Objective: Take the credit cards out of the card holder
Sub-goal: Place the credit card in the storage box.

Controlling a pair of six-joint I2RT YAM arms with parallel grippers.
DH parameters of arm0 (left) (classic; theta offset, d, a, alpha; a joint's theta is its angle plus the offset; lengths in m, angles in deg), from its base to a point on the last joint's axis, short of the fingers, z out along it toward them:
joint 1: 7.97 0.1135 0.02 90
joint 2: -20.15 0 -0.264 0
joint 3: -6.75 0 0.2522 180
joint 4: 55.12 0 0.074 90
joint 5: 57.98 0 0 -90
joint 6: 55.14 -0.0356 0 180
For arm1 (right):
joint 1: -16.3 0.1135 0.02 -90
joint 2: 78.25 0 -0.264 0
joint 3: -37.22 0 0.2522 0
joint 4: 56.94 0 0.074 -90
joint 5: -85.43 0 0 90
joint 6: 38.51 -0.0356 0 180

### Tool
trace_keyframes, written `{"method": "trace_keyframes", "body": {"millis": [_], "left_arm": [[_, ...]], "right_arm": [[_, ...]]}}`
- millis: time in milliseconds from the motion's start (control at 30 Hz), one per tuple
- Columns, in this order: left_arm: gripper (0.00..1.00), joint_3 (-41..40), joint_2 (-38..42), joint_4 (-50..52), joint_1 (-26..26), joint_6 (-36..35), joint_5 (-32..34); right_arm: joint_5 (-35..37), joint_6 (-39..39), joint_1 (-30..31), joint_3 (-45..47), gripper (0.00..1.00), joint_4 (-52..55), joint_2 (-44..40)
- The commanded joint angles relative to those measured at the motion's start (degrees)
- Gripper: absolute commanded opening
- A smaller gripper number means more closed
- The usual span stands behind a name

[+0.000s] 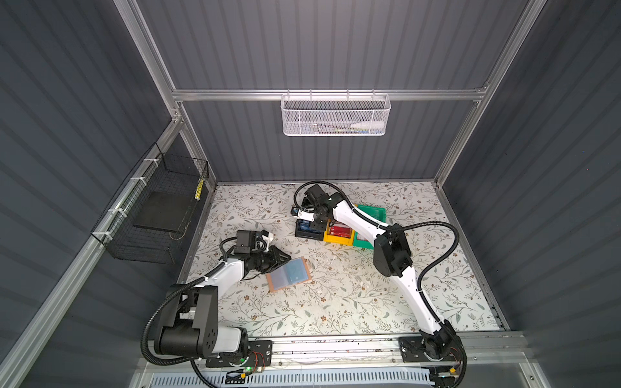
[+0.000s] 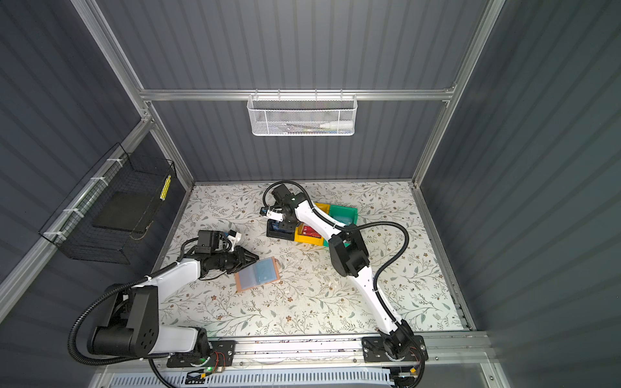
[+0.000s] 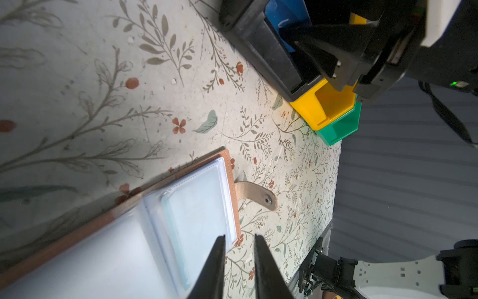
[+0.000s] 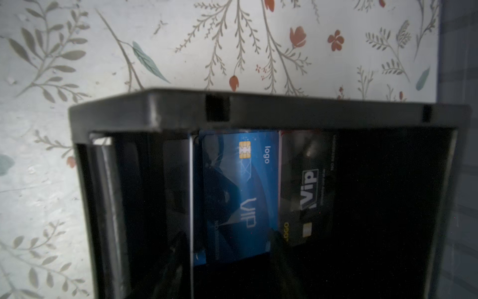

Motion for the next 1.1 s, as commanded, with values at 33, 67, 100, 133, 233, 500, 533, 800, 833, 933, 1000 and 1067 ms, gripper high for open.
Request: {"method": "trace_keyframes", "body": {"millis": [33,67,100,133,233,500,533,800,833,933,1000,1067], "left_arm": [[0.22,-0.97,0.59,0.03,0.44,-0.10,0.48],[0.23,-0.94,0.60,0.03,0.46,-0.07,0.54],[0.23,-0.90,0.63,0.04,0.40,-0.10,0.50],[0.22,-0.90,0.72,0.02,0.43,-0.09,0.51],[0.22,-1.11,0.78,0.02,0.46,-0.10,0.65],[0.22,-1.30,0.51,-0.21,0.52,-0.08,0.72],[0.22,-1.41,0.48,-0.28,0.51,-0.09,0.65],[0.22,-1.67,0.07,-0.74,0.51,-0.09,0.41],[0.23,-1.75,0.05,-0.83,0.52,-0.11,0.50],[0.23,-1.73,-0.51,-0.92,0.52,0.07,0.37],[0.22,-1.89,-0.76,-0.92,0.52,-0.09,0.61],[0.22,-2.12,-1.05,-0.75,0.52,-0.10,1.02]], "right_arm": [[2.19,0.82,-0.46,-1.00,0.54,0.00,0.28],[1.74,0.92,-0.39,-1.02,0.54,0.33,0.15],[1.32,1.13,-0.46,-0.98,0.54,0.74,0.05],[0.93,1.14,-0.40,-0.93,0.54,1.30,-0.03],[-0.46,1.73,-0.35,-0.73,0.53,3.33,-0.30],[-4.30,4.10,0.15,2.78,0.50,8.58,-1.83],[-4.31,4.17,0.24,3.37,0.50,8.89,-2.09],[-7.56,2.86,0.33,5.13,0.47,10.44,-3.95],[-7.36,2.61,0.33,5.13,0.47,10.10,-4.09],[-7.89,2.46,0.33,4.44,0.47,10.43,-4.08],[-7.87,1.67,0.28,4.22,0.49,9.99,-4.29],[-7.59,0.90,0.27,4.27,0.50,9.21,-4.97]]}}
